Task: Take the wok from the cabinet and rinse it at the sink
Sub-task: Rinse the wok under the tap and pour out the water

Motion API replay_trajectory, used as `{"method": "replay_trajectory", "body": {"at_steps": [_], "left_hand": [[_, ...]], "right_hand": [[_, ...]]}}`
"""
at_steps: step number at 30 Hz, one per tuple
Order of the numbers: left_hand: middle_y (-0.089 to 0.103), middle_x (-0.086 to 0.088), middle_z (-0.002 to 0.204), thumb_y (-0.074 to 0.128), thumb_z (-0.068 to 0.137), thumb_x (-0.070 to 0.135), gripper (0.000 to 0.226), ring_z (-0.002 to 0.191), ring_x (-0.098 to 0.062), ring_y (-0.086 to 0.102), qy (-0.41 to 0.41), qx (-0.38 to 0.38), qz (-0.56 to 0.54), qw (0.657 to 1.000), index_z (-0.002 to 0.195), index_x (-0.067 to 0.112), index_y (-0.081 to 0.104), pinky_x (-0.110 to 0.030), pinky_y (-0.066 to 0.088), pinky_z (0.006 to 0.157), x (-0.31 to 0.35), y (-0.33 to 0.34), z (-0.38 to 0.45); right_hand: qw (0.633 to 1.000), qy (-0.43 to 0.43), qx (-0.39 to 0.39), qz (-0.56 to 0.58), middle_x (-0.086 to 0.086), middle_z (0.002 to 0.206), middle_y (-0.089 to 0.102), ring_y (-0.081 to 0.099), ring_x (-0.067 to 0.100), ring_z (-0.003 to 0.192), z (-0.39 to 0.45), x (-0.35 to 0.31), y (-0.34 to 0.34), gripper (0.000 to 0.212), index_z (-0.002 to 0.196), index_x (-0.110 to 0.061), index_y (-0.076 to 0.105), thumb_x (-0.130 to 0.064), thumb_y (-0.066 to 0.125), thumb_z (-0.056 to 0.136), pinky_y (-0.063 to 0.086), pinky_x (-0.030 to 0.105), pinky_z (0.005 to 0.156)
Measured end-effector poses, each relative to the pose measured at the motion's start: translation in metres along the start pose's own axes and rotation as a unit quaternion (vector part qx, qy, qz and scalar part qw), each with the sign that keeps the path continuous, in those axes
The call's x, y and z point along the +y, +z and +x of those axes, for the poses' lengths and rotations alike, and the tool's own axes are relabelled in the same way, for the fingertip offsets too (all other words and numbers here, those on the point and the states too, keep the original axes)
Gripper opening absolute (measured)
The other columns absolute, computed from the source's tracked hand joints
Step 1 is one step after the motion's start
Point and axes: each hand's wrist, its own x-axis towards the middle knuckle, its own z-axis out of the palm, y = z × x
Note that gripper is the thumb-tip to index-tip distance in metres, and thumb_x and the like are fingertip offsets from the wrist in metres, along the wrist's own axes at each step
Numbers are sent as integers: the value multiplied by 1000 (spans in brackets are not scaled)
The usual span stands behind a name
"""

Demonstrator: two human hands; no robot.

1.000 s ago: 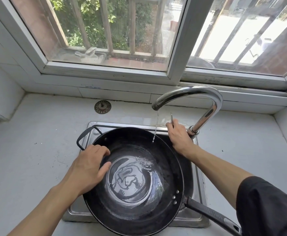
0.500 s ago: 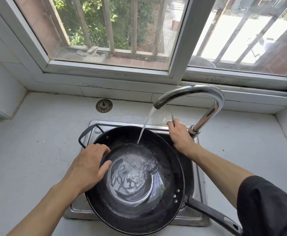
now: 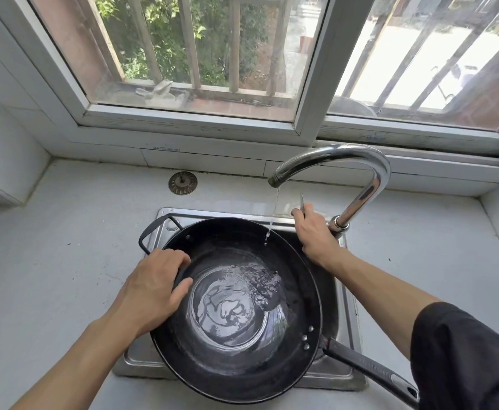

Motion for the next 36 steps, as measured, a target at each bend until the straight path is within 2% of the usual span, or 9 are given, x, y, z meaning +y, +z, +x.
{"method": "replay_trajectory", "body": {"at_steps": [5, 14, 25, 30, 33, 36], "left_hand": [[55, 12, 100, 67, 88, 33, 25, 96, -14, 50, -5, 0, -1, 1000, 109, 27, 54, -32, 46, 86, 2, -1, 1], [55, 13, 100, 66, 88, 34, 25, 96, -13, 50, -7, -5, 1, 1000, 109, 27, 54, -33, 46, 87, 0, 0, 1], [56, 12, 100, 66, 88, 34, 26, 96, -14, 51, 5, -8, 12, 1000, 109, 27, 54, -34, 47, 88, -2, 3, 1], [55, 11, 97, 65, 88, 34, 21, 96, -14, 49, 21, -19, 16, 999, 105, 26, 55, -32, 46, 86, -9, 2, -1], [54, 11, 99, 63, 89, 35, 19, 99, -14, 47, 34, -33, 17, 999, 104, 27, 55, -34, 47, 87, -11, -2, -2], [54, 11, 106, 60, 91, 37, 21, 106, -14, 46, 39, -52, 27, 997, 109, 26, 56, -33, 46, 90, -13, -8, -3]], "right_hand": [[1000, -9, -7, -10, 22, 101, 48, 49, 33, 71, -2, 0, -2, 56, 102, 2, 54, 25, 62, 52, 39, 42, 58], [1000, -8, -1, -2, 20, 107, 46, 49, 31, 74, -1, 1, 0, 57, 109, -1, 52, 24, 59, 58, 43, 42, 64], [1000, -14, 9, 15, 21, 109, 47, 53, 36, 76, -4, 6, 1, 61, 120, 0, 50, 19, 61, 62, 44, 43, 68], [998, -34, 43, 20, 18, 112, 46, 46, 33, 91, -23, 5, 0, 61, 119, -6, 51, 1, 67, 61, 43, 42, 78], [997, -40, 49, 48, 25, 131, 41, 44, 38, 113, -50, -5, -7, 65, 127, -4, 47, -3, 68, 66, 41, 45, 99], [997, -18, 35, 70, 23, 146, 32, 33, 37, 134, -81, -14, -13, 64, 137, -7, 42, -10, 67, 79, 30, 42, 112]]}}
